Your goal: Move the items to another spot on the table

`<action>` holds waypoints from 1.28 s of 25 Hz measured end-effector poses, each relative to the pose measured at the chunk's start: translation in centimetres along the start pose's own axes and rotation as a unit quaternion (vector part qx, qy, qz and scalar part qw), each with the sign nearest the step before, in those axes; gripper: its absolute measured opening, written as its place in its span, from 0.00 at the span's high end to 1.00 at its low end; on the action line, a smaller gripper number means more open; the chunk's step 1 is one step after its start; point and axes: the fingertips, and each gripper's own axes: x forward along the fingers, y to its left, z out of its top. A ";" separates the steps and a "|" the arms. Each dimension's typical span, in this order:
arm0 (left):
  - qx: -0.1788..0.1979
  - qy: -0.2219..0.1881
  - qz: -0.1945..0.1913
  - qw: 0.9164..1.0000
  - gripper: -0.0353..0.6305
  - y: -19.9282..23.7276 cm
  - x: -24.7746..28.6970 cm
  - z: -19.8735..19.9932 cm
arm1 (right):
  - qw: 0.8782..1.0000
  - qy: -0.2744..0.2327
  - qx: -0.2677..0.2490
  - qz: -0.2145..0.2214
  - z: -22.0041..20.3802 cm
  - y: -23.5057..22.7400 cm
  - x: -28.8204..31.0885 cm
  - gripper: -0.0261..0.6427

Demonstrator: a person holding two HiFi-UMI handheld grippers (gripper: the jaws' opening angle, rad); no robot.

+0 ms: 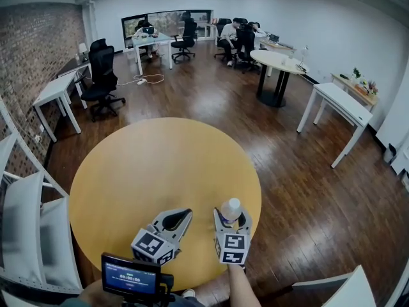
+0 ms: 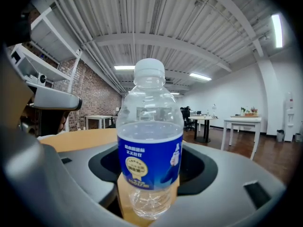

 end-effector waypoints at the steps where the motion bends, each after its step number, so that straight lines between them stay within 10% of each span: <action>1: 0.001 -0.002 0.003 1.000 0.94 0.3 -0.3 0.2 | 1.000 -0.001 -0.002 0.003 0.7 0.4 0.0 0.52; 32: 0.027 -0.071 0.097 0.992 0.94 9.5 -11.9 4.5 | 0.991 -0.068 -0.058 0.097 14.5 16.1 -2.0 0.52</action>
